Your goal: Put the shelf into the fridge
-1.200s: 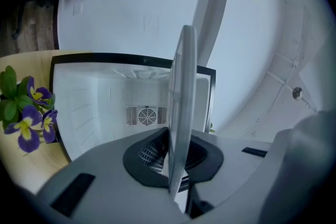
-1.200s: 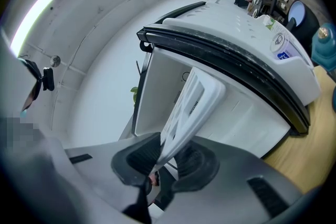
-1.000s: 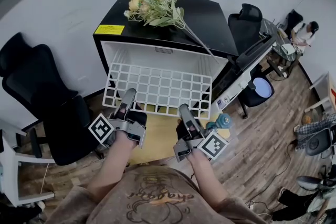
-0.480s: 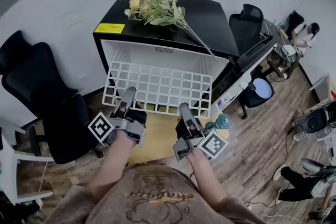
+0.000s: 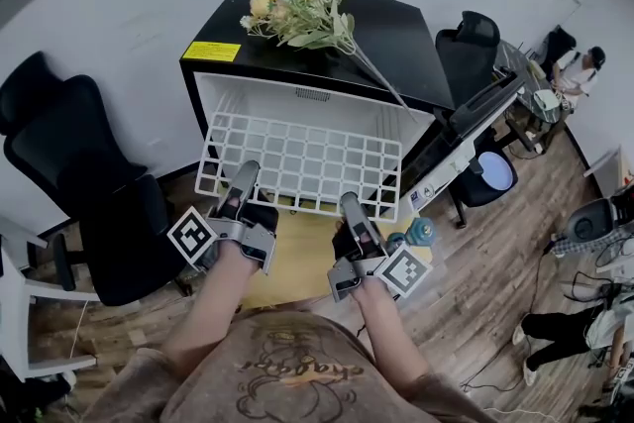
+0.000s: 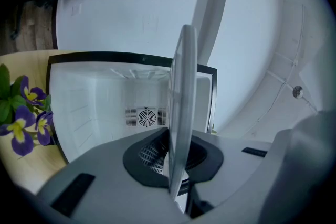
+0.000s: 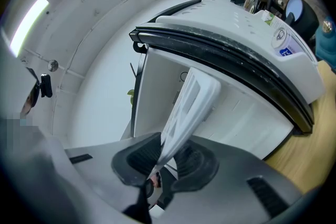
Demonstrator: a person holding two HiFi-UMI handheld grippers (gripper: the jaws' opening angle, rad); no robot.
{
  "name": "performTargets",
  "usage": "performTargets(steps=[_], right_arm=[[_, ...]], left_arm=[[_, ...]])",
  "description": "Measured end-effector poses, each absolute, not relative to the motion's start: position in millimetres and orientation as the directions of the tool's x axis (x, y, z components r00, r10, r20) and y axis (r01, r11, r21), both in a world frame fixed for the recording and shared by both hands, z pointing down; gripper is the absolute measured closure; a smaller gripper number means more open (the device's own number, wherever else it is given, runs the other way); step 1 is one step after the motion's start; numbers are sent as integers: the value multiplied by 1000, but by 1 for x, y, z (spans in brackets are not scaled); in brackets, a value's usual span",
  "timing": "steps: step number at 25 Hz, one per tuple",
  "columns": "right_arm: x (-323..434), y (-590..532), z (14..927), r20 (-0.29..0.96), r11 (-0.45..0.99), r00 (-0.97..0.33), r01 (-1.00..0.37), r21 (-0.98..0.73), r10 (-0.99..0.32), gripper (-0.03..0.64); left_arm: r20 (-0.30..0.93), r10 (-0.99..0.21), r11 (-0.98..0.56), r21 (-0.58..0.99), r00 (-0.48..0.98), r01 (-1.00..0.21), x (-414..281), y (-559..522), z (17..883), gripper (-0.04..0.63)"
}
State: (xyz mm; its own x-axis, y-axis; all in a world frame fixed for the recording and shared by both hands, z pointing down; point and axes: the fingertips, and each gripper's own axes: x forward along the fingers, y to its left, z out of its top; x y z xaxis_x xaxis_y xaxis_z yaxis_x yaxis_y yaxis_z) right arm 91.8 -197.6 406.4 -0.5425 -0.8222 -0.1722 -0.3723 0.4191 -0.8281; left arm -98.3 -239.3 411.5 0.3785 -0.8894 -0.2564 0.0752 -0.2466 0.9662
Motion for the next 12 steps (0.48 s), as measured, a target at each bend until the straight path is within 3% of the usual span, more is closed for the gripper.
performTargets(steps=[12], right_arm=[[92, -200, 405, -172, 409, -539, -358, -840, -825, 552]], left_arm=[[-246, -895, -238, 969, 373, 68, -99, -242, 410, 551]])
